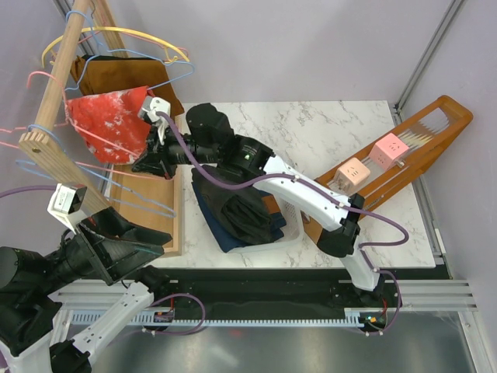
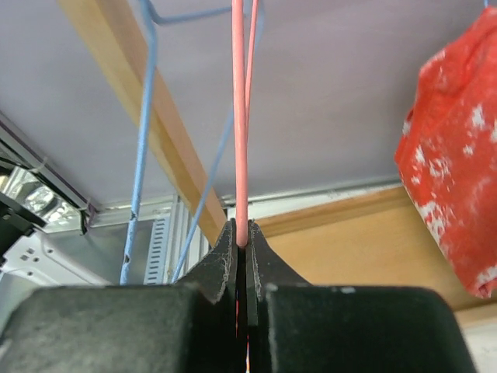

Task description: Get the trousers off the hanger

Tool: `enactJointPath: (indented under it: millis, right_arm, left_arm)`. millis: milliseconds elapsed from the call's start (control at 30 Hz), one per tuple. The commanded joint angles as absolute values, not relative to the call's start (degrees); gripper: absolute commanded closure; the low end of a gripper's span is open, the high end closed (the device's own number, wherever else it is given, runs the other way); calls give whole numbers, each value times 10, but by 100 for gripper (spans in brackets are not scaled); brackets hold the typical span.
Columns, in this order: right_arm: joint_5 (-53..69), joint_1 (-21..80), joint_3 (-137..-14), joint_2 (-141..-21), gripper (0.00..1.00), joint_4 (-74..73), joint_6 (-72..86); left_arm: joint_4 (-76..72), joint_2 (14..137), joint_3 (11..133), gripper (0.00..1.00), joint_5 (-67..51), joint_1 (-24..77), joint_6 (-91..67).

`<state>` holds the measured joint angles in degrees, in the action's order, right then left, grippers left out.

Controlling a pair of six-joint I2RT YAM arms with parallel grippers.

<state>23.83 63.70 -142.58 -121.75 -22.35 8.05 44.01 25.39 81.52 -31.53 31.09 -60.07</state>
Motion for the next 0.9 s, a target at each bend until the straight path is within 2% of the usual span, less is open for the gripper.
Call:
enactJointPath:
  millis: [0, 300, 333, 367, 400, 433, 467, 567, 767, 867]
  right_arm:
    - [202, 637, -1430, -1228, 100, -254, 67]
    - [166, 635, -1392, -1190, 98, -298, 48]
    - [152, 635, -1391, -1187, 90, -307, 45]
    - [136, 634, -1391, -1184, 56, -316, 43]
    - [124, 635, -1390, -1173, 43, -328, 40]
    - [107, 634, -1382, -1166, 36, -330, 39]
    - [98, 632, -1377, -1159, 22, -333, 37]
    - [75, 627, -1376, -1134, 2, -338, 40]
    - [41, 604, -1398, -1086, 2, -358, 76]
    - [-46, 602, -1389, -1048, 2, -371, 93]
  left_arm:
    - [422, 256, 811, 16, -327, 310, -613]
    - [423, 247, 805, 16, -319, 311, -616]
    - [423, 247, 805, 17, -319, 310, -616]
    - [423, 247, 805, 17, -320, 310, -616]
    - [424, 247, 805, 17, -320, 310, -615]
    - [423, 247, 805, 17, -320, 310, -614]
    - [424, 247, 806, 17, -318, 310, -614]
    - [425, 247, 805, 17, -315, 311, -613]
    - [425, 256, 803, 18, -323, 311, -605]
    - [427, 259, 804, 19, -323, 311, -600]
